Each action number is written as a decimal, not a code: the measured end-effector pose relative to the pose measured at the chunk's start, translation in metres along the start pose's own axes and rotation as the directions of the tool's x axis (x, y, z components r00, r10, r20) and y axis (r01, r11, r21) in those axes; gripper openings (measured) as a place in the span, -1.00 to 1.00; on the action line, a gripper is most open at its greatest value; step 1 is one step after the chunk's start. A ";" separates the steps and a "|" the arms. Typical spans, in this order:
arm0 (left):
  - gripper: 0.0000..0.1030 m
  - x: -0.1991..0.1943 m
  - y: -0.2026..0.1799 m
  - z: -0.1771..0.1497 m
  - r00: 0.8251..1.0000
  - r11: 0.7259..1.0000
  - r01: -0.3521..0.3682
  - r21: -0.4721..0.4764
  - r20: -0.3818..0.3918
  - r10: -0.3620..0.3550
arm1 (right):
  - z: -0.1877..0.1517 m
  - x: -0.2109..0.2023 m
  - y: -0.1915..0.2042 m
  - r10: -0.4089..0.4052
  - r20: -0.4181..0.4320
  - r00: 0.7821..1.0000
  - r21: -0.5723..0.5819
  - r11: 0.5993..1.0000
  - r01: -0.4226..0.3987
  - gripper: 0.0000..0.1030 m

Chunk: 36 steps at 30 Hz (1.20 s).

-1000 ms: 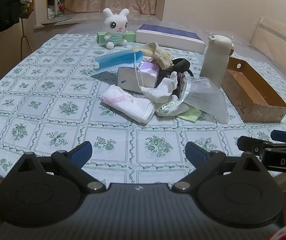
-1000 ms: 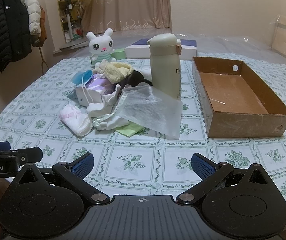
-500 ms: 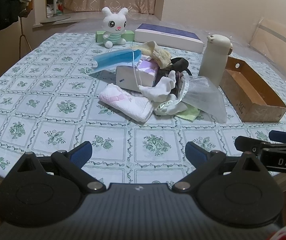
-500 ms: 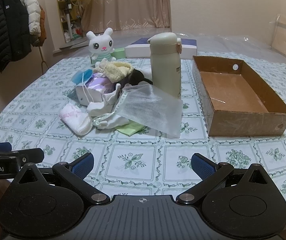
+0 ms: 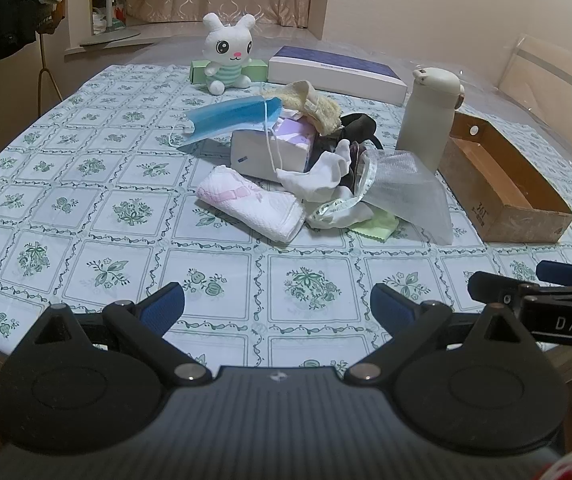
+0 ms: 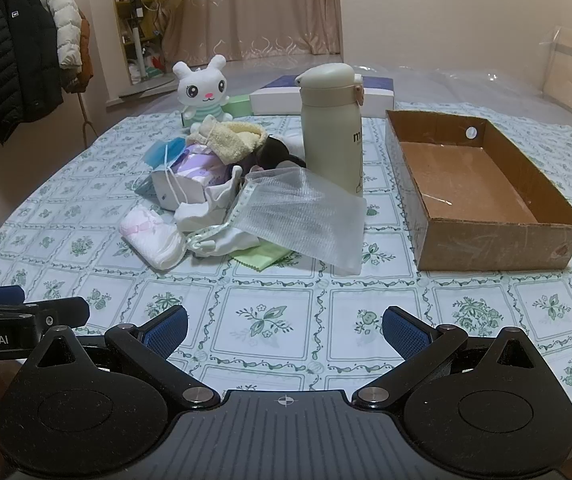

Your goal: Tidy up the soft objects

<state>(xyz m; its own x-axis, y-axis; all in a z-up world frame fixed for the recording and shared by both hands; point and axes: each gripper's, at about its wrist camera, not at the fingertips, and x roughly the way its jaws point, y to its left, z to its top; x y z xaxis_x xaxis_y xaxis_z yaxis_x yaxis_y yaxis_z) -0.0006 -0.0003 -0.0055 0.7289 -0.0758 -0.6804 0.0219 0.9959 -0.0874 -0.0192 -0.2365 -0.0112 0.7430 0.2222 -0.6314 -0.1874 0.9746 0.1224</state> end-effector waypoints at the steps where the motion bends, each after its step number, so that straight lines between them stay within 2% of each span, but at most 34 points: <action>1: 0.91 0.000 0.000 0.000 1.000 1.000 0.001 -0.001 0.000 -0.001 | 0.000 0.000 0.000 0.000 0.000 1.000 0.000 1.000 0.000 0.99; 15: 0.91 0.006 0.008 -0.001 1.000 1.000 0.004 -0.013 -0.009 -0.004 | -0.001 0.002 -0.001 0.000 0.000 1.000 0.004 1.000 0.000 0.99; 26: 0.86 0.034 0.028 0.010 0.999 0.999 -0.014 -0.037 -0.032 0.013 | 0.001 0.024 -0.010 0.004 -0.019 1.000 0.000 1.000 -0.004 0.99; 36: 0.72 0.083 0.049 0.034 0.998 0.986 0.020 -0.166 -0.052 -0.029 | 0.014 0.059 -0.014 0.008 -0.018 1.000 -0.047 0.999 -0.009 0.99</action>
<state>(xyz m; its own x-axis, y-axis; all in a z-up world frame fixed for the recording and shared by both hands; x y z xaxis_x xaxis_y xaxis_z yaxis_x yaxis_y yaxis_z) 0.0841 0.0438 -0.0414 0.6915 -0.1071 -0.7144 -0.0774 0.9723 -0.2207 0.0362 -0.2365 -0.0389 0.7295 0.2297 -0.6443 -0.2240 0.9702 0.0923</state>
